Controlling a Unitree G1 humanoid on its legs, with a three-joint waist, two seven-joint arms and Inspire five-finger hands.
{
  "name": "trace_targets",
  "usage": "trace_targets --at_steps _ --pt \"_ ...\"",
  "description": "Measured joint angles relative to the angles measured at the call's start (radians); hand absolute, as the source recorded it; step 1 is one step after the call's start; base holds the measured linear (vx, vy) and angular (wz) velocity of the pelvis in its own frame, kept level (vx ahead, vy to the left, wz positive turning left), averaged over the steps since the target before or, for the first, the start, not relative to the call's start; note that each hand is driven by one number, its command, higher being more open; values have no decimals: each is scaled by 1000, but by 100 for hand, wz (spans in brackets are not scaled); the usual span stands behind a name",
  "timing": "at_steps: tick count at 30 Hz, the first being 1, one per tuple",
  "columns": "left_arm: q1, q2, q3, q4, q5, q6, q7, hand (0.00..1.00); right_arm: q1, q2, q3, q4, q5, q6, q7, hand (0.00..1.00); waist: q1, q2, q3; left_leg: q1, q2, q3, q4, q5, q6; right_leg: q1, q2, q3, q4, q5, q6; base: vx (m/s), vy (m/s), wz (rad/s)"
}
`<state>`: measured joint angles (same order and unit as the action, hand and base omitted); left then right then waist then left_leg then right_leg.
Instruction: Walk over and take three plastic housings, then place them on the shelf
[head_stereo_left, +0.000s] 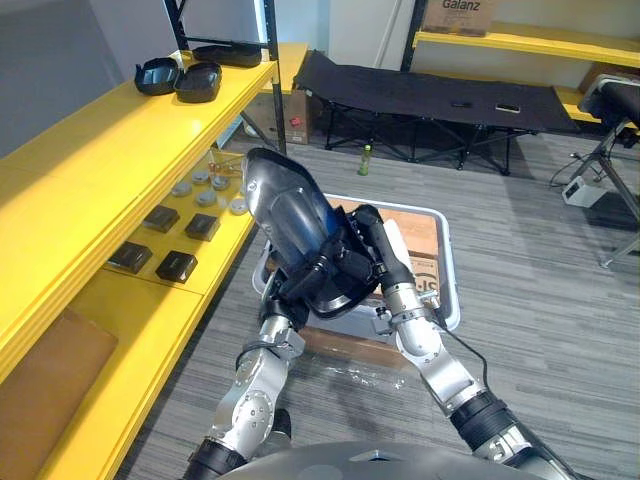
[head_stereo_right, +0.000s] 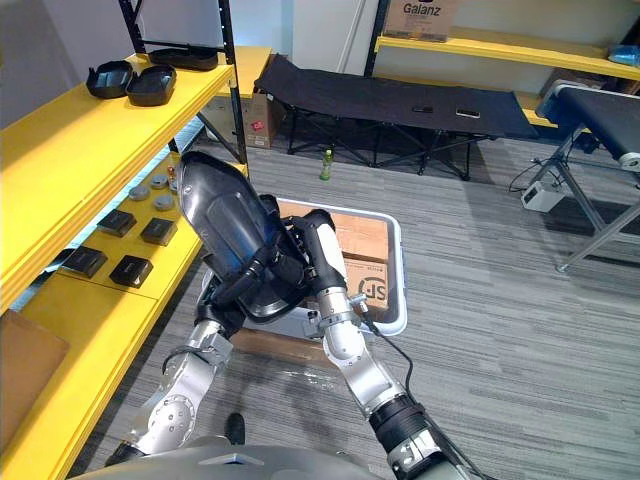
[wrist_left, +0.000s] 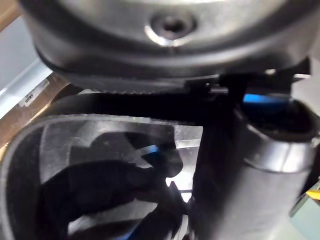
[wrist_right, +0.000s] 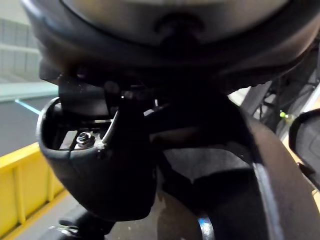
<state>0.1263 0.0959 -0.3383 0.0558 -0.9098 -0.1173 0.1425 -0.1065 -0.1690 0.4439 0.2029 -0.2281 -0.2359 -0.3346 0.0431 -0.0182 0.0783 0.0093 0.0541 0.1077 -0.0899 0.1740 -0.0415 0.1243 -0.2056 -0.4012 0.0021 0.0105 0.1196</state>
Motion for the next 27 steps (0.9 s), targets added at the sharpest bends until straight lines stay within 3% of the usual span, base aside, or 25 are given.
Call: trace_targets --at_steps 6,11,18,19,27 --pt "2 -1 4 13 -32 -61 0 0 22 47 2 -4 0 -28 -6 0 4 -9 -6 -2 0 1 0 -4 -5 0 0 -3 0 0 0 0 0 0" --pt "2 -1 -2 13 -33 -62 0 0 38 51 0 -4 0 -43 -21 0 2 -25 -16 -3 0 1 0 -8 -9 0 0 -4 0 0 -1 0 0 0" --pt "3 -6 -17 12 -29 -91 0 0 55 51 1 -18 1 -62 -25 0 -14 -26 -17 -3 0 2 0 -8 -10 0 0 -4 -1 -1 -1 0 0 0" --pt "3 -10 -17 12 -25 -97 0 100 56 50 1 -20 1 -66 -26 0 -16 -26 -17 -3 0 3 0 -8 -10 0 0 -4 -1 -1 -1 0 0 0" --pt "5 -12 -31 -33 -30 -96 -2 100 68 46 -17 -26 10 -92 -38 0 -18 -26 -17 -3 0 5 1 -12 -12 0 0 -4 -3 -1 -3 0 0 0"
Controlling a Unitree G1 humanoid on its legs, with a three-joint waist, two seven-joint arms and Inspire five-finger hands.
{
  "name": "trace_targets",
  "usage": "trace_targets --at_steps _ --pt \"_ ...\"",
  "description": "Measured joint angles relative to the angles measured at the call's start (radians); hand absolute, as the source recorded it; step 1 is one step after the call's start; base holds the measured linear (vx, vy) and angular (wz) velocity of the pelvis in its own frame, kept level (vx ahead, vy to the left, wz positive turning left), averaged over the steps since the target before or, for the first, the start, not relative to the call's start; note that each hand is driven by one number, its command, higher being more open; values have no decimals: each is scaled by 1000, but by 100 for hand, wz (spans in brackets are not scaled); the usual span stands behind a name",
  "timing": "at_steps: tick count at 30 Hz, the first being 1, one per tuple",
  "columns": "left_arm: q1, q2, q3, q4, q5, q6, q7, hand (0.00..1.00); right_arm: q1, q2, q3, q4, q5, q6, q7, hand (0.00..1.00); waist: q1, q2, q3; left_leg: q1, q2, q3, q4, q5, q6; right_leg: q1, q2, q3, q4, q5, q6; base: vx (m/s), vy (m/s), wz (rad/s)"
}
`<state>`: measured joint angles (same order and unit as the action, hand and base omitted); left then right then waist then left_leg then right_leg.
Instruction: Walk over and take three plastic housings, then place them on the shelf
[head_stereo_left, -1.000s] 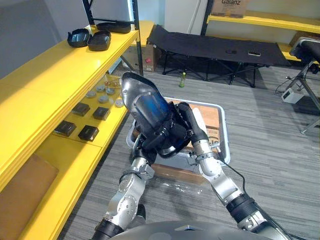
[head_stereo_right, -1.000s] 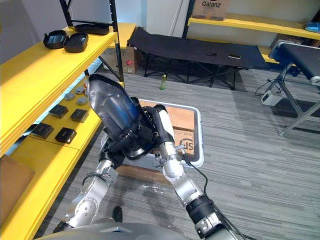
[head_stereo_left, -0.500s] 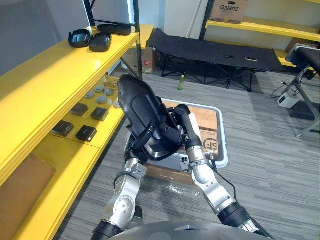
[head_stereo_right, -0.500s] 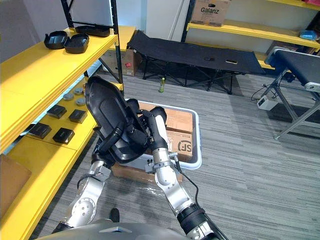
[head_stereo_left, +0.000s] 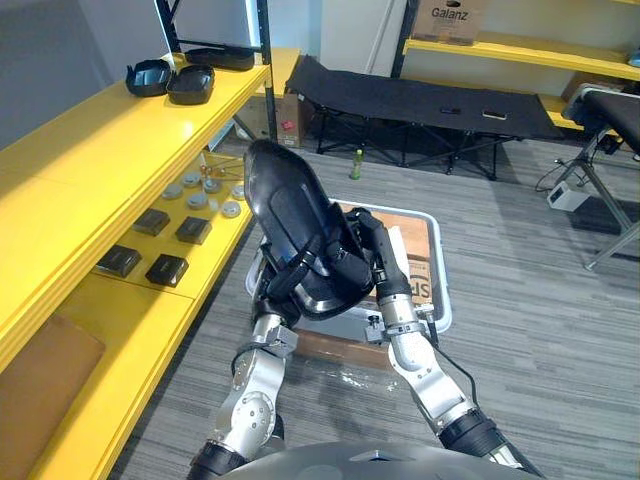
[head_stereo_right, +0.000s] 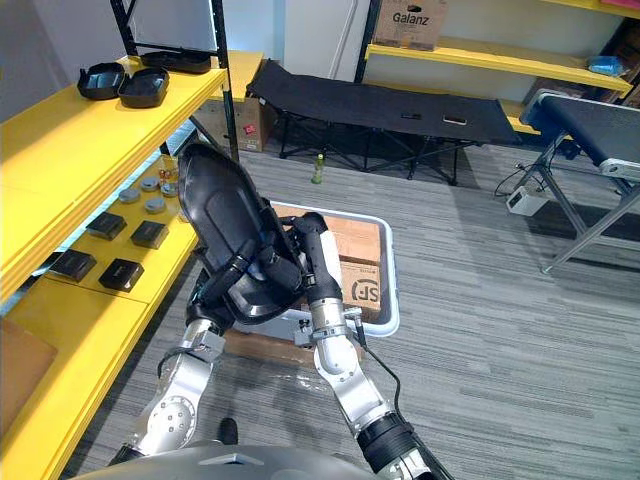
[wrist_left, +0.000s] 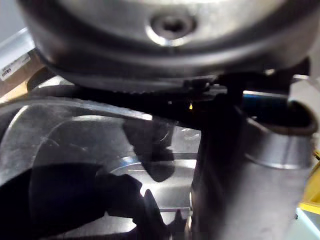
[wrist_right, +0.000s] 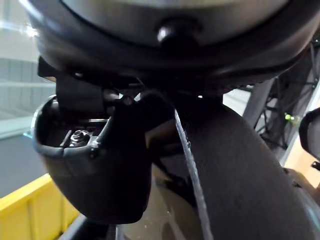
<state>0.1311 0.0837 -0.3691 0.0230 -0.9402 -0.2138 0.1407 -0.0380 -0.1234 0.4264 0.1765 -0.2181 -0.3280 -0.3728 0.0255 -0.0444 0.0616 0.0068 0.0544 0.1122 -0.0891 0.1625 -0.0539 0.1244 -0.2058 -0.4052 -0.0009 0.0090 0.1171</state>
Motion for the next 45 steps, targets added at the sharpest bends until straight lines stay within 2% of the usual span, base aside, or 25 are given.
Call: trace_targets --at_steps 1,2,8,12,15,23,26,27,32,35,37,41,45 --pt "0 0 0 -5 -1 1 0 100 3 0 -3 -4 0 -3 -1 0 0 0 0 0 0 0 0 0 0 0 0 0 0 0 0 0 0 0" --pt "2 0 -1 -19 -1 1 -1 0 7 0 -6 -7 1 -8 -5 0 0 0 0 0 0 1 0 -1 -1 0 0 0 0 0 0 0 0 0" --pt "3 0 10 -67 -34 4 -20 0 29 -20 -17 -26 39 -18 -11 0 -4 2 -1 2 1 4 0 0 2 0 0 1 -1 -1 -1 0 0 -1" --pt "3 -1 48 -67 54 53 -20 0 54 -33 -3 -39 36 -44 -21 0 -2 3 -10 3 1 7 0 3 5 -1 0 4 -2 -1 -2 0 0 -1" --pt "3 -3 63 -66 34 87 -18 0 71 -38 19 -40 27 -71 -30 0 -3 3 -13 3 2 9 0 3 4 -2 0 6 -2 -1 -2 0 0 -1" --pt "3 -2 63 -66 36 89 -21 0 71 -39 19 -40 27 -71 -30 0 -6 3 -16 3 3 21 0 -3 -3 -12 0 22 0 -1 -2 -4 -1 -5" --pt "3 6 67 -64 28 95 -55 0 71 -40 21 -41 27 -82 -31 0 -8 3 -18 1 3 23 0 -4 -2 -14 0 24 0 -1 -2 0 0 0" --pt "3 8 71 -63 26 96 -69 0 71 -40 22 -41 27 -91 -32 100 -10 3 -19 1 3 23 0 -3 -1 -15 0 25 0 -1 -2 0 0 0" --pt "3 18 70 -63 5 83 -87 0 71 -52 45 -54 27 -102 -34 100 -27 4 -23 1 3 25 3 -1 2 -16 -1 28 -1 -1 -2 0 0 0" --pt "-6 48 65 -63 8 79 -89 0 71 -83 70 -63 85 -99 17 100 -32 5 -24 2 3 25 3 -1 2 -17 -1 30 -1 -1 -2 0 0 0" --pt "-5 63 55 -63 28 60 -102 0 71 -97 74 -63 142 -71 61 100 -30 6 -25 2 2 24 3 -1 2 -17 -1 30 -1 -1 -2 0 0 0" --pt "-5 61 56 -64 69 39 -97 0 70 -89 75 -73 237 -45 83 100 -29 12 -28 3 2 24 3 -1 2 -15 0 29 0 -1 -2 0 0 0" --pt "-5 31 62 -72 152 16 -45 0 70 -40 63 -74 357 -7 100 100 -27 22 -34 6 2 21 2 -1 2 -11 0 27 0 -1 -2 0 0 0"
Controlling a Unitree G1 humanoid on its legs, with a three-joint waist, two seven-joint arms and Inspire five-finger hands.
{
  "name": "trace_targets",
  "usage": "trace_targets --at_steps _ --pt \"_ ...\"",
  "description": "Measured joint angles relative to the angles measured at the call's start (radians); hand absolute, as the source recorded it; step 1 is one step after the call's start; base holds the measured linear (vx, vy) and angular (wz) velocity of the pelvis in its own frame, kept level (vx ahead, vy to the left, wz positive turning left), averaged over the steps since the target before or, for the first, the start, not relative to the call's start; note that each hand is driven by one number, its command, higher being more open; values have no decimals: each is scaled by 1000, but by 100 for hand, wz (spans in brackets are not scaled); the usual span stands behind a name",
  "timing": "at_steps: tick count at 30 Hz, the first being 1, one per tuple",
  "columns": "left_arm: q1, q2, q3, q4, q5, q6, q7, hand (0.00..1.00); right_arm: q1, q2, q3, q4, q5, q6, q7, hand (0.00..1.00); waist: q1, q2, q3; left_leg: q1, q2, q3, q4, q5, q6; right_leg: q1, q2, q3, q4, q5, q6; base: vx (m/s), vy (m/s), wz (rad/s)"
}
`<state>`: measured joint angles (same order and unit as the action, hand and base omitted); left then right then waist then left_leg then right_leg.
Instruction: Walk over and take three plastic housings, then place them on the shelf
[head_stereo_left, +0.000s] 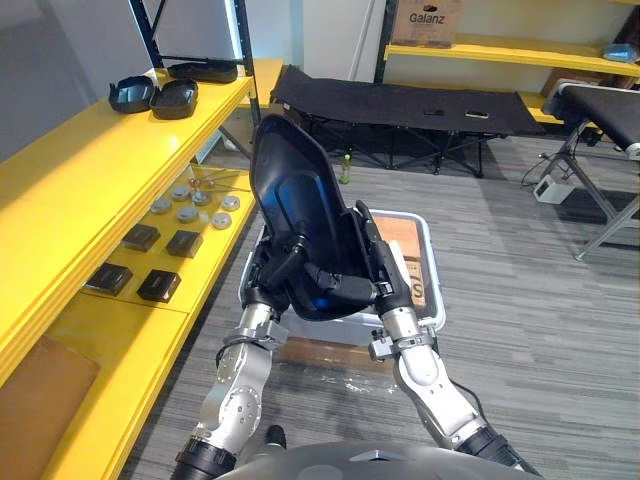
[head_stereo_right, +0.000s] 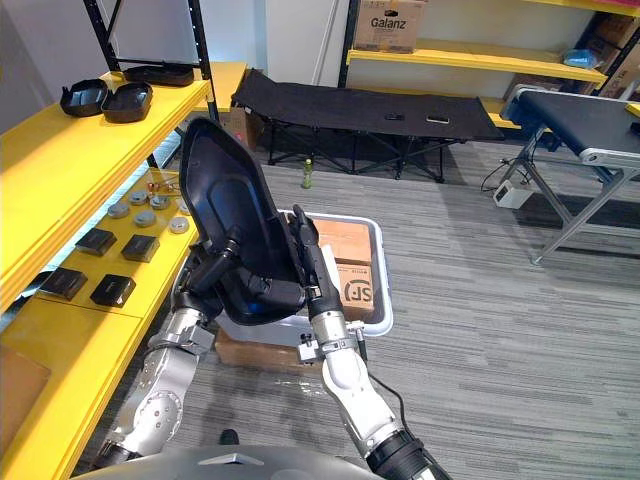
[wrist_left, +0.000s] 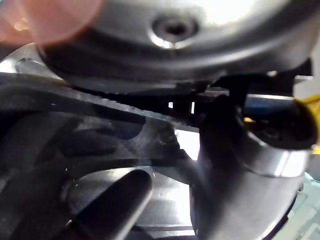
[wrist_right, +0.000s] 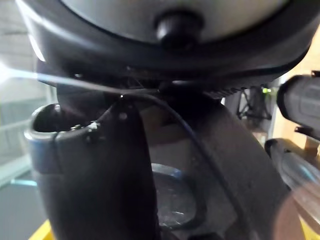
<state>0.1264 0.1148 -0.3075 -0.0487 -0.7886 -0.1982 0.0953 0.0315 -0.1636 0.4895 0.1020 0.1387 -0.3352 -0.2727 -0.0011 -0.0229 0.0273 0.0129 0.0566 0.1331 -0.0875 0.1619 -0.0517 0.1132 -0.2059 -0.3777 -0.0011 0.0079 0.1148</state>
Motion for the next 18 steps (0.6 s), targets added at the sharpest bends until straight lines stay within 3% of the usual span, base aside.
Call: trace_targets --at_steps 7,9,12,15,18 --pt "29 -93 72 -111 305 -50 241 0 1 77 -27 -98 110 50 55 100 -1 3 1 9 6 0 -2 -14 -9 9 6 2 -1 -2 -2 0 0 0" --pt "35 -121 154 -125 441 -100 353 0 1 83 -61 -117 115 82 70 100 0 6 2 13 10 0 -2 -15 -10 12 10 2 -1 -4 -4 0 0 0" --pt "36 -120 245 -141 573 -111 483 0 5 80 -93 -118 156 114 93 100 3 8 5 13 12 0 -2 -17 -12 12 13 3 -2 -5 -6 0 0 0" --pt "41 -119 279 -159 670 -111 571 0 5 80 -106 -122 232 117 126 100 14 9 10 13 15 0 -1 -19 -14 12 15 3 -2 -6 -9 0 0 0" --pt "41 -120 279 -159 727 -109 602 0 7 81 -102 -150 233 132 160 100 18 12 12 13 17 0 -1 -21 -17 12 18 5 -4 -7 -9 3 -4 -1"
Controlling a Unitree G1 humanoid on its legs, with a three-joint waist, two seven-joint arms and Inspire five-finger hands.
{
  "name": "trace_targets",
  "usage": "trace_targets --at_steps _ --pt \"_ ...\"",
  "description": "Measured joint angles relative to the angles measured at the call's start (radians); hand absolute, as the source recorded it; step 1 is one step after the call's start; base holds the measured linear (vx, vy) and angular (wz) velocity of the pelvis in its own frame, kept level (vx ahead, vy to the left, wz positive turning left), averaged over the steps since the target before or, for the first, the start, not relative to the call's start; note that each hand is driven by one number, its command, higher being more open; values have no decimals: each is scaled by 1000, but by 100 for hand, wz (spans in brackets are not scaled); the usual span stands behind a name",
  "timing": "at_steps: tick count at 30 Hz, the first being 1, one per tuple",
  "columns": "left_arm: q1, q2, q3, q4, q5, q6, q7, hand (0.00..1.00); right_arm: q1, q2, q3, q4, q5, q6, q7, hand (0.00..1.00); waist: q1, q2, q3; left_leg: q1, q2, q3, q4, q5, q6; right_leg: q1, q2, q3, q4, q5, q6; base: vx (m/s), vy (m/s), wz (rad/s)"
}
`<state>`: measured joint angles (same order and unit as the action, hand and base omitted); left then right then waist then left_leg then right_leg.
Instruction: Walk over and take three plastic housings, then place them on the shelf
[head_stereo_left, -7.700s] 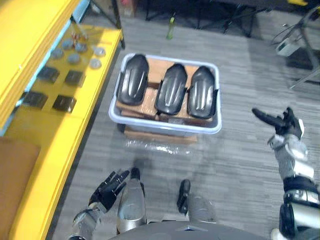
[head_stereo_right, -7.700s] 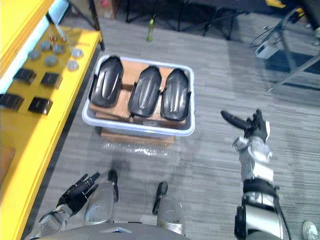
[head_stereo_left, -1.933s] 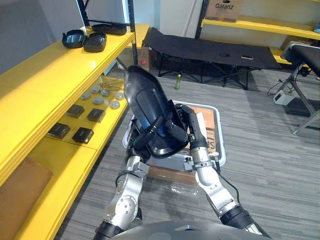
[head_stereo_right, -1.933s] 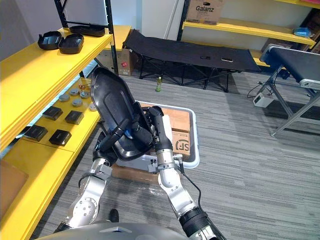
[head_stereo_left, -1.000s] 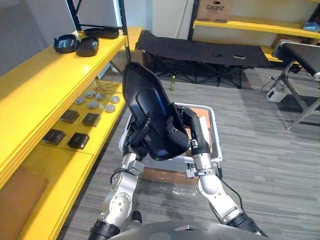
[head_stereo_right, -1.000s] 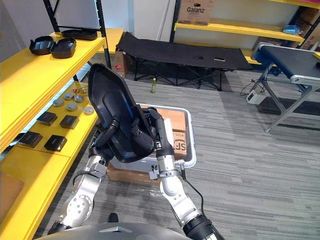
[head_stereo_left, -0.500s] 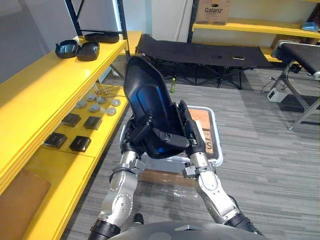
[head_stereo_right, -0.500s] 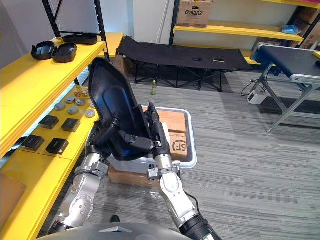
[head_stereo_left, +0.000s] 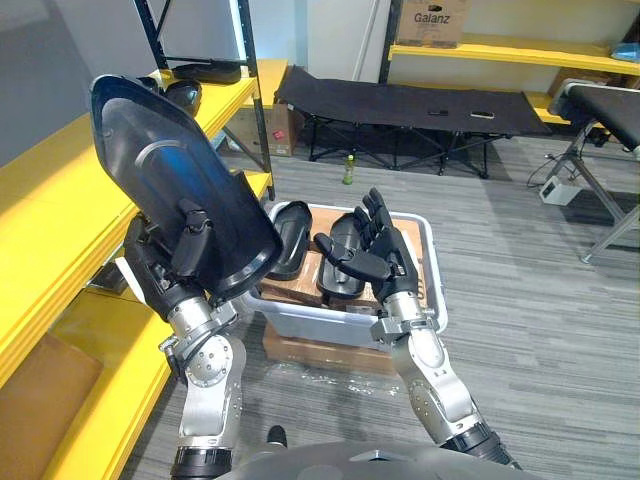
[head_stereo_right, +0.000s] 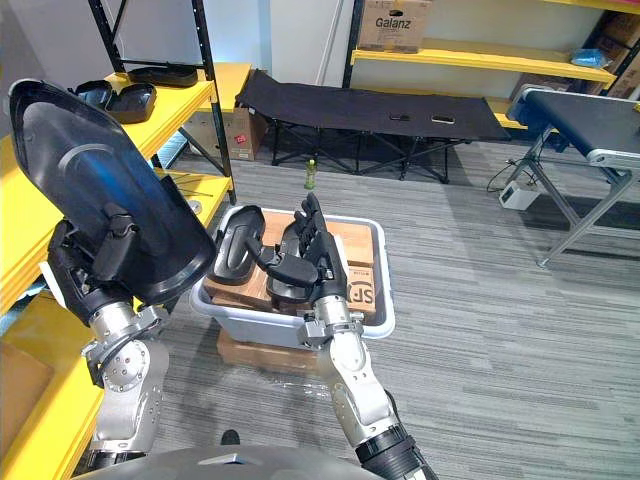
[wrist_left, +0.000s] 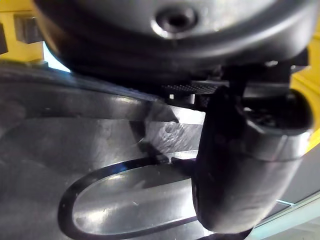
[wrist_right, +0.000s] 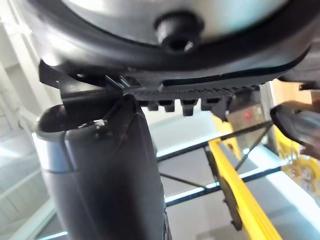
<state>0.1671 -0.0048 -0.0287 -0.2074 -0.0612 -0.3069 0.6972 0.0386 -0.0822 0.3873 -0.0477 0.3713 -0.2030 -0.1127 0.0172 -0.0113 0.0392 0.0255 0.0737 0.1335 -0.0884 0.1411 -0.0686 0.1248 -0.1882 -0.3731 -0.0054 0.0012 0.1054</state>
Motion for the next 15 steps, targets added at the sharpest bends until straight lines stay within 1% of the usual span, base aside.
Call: trace_targets --at_steps 2,3,5,6,7,9,12,15 --pt "0 1 6 0 22 1 9 0 1 0 -5 -15 11 0 30 100 -1 0 1 0 2 2 0 -2 -3 -1 2 3 -3 0 -1 16 -21 -5" --pt "0 1 9 0 32 1 11 0 9 1 -15 -24 42 0 55 100 -2 0 1 0 4 4 0 -3 -4 -1 4 5 -5 -1 -1 17 -24 -6" --pt "2 0 26 1 32 1 5 0 35 6 -53 -37 84 1 96 100 -3 0 5 1 7 7 0 -4 -5 -1 7 8 -9 -1 -1 18 -23 -6" --pt "9 1 50 1 30 1 -10 0 52 8 -90 -37 94 5 114 100 -7 0 7 1 9 8 0 -5 -5 -1 9 10 -11 -1 -1 16 -20 -4" --pt "14 0 62 1 25 -1 -19 0 62 8 -110 -37 107 6 118 100 -8 1 7 1 9 9 0 -5 -5 -1 10 11 -11 0 -1 25 -25 -6" --pt "64 -1 110 1 -22 -27 -71 0 100 8 -200 -35 109 10 125 100 -15 2 11 1 9 12 0 -5 -3 -1 11 14 -13 0 -1 36 -23 -5" --pt "123 -16 158 1 -55 -41 -108 0 117 1 -283 -14 107 10 131 100 -19 2 27 6 13 21 2 -8 -6 -1 13 19 -15 1 0 29 -19 -9" --pt "172 -38 187 -26 -72 -41 -144 0 117 -2 -298 11 104 10 147 100 -14 2 29 10 17 19 3 -12 -11 3 18 15 -15 0 0 30 -33 -2"
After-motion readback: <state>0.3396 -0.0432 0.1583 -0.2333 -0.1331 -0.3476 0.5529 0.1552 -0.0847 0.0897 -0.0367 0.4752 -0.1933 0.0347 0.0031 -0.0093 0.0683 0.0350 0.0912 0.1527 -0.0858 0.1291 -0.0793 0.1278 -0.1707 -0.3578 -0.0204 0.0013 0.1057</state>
